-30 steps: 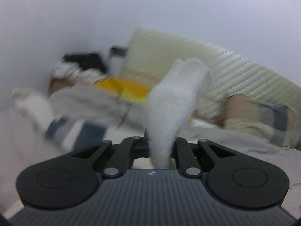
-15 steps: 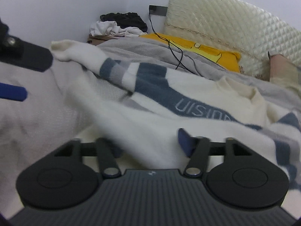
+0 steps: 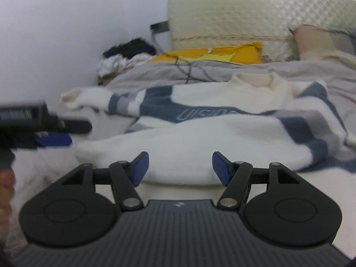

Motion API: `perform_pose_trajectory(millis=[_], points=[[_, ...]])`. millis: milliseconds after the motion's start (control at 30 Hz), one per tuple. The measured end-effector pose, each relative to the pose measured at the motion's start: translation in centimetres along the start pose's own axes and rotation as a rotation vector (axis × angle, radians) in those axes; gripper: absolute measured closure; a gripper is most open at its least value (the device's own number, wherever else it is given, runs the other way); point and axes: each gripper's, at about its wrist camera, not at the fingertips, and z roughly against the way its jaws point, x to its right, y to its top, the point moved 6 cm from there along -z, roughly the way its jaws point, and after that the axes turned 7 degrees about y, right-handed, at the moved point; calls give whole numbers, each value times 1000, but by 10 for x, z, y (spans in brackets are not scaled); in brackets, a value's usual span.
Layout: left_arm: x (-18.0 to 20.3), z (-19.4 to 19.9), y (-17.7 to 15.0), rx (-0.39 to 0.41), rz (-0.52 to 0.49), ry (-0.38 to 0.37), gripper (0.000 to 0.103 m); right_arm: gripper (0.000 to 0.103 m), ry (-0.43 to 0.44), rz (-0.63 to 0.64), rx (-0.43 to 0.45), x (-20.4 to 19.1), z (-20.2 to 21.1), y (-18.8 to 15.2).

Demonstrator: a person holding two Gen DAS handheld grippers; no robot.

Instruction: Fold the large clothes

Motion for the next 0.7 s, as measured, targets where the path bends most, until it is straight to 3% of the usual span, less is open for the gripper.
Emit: perform_pose_trajectory(millis=[133, 233, 300, 533, 600, 700], points=[[-1, -18, -10, -55, -37, 66, 34, 38, -19, -85, 49, 21, 1, 2], [-7, -40, -22, -143, -68, 142, 34, 38, -39, -118, 13, 35, -12, -6], [-12, -49, -29, -187, -51, 155, 34, 40, -56, -135, -38, 43, -27, -19], [-27, -30, -13, -132, 76, 122, 32, 40, -74, -113, -32, 42, -37, -32], [-38, -23, 2, -91, 153, 121, 27, 40, -61, -134, -24, 45, -36, -32], [-52, -28, 35, -47, 190, 174, 25, 40, -49, -152, -17, 47, -35, -32]])
